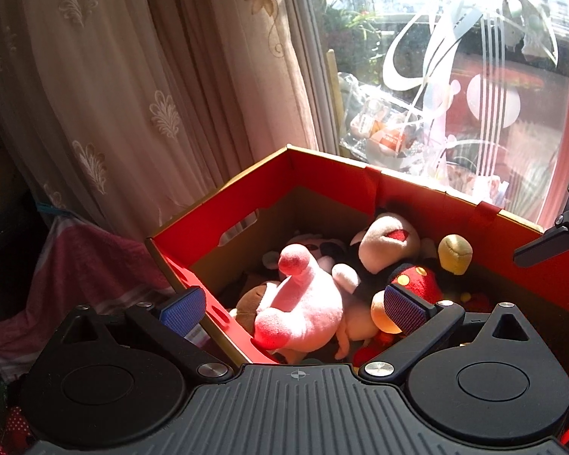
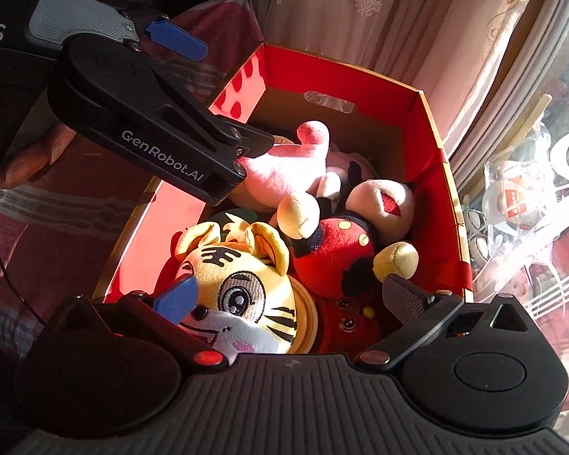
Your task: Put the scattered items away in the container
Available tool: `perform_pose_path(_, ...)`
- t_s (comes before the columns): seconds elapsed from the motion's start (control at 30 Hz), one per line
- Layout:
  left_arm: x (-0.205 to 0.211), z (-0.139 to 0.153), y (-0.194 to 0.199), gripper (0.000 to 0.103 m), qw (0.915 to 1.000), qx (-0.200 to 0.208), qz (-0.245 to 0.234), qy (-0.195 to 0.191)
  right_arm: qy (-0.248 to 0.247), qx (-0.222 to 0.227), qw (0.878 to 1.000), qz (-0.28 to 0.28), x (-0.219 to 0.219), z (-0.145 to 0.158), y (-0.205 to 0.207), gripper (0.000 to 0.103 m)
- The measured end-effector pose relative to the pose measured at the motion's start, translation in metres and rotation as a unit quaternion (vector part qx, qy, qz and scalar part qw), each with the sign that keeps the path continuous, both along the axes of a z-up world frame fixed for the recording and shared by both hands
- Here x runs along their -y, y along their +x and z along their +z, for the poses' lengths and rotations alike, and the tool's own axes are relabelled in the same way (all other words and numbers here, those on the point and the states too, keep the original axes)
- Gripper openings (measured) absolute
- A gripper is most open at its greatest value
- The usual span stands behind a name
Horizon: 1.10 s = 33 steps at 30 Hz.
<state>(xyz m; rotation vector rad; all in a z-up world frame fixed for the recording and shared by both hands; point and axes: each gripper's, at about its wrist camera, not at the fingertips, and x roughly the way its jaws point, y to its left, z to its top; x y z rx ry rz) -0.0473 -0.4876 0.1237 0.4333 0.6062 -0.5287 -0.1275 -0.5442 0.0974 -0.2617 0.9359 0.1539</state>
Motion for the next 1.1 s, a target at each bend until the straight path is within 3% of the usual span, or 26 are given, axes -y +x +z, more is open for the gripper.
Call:
perform_pose_path(0.17,0.006,-0.005,0.001,0.103,0.9991,-0.037,-0.016,-0.011,-0.008,-0.016,1.0,0.003,0.0,-0.004,-0.003,0.103)
perform_pose_path(0.53,0.027,-0.037,0.008,0.103,0.9943,-0.106,-0.004,0.01,-0.043,-0.063,0.997,0.007,-0.005,-0.022,-0.002,0.103)
perform_pose_path(1.1,0.029,-0.051,0.017,0.103,0.9904,-0.138,0.009,0.01,-0.057,-0.086,0.994,0.037,-0.015,-0.03,0.003,0.103)
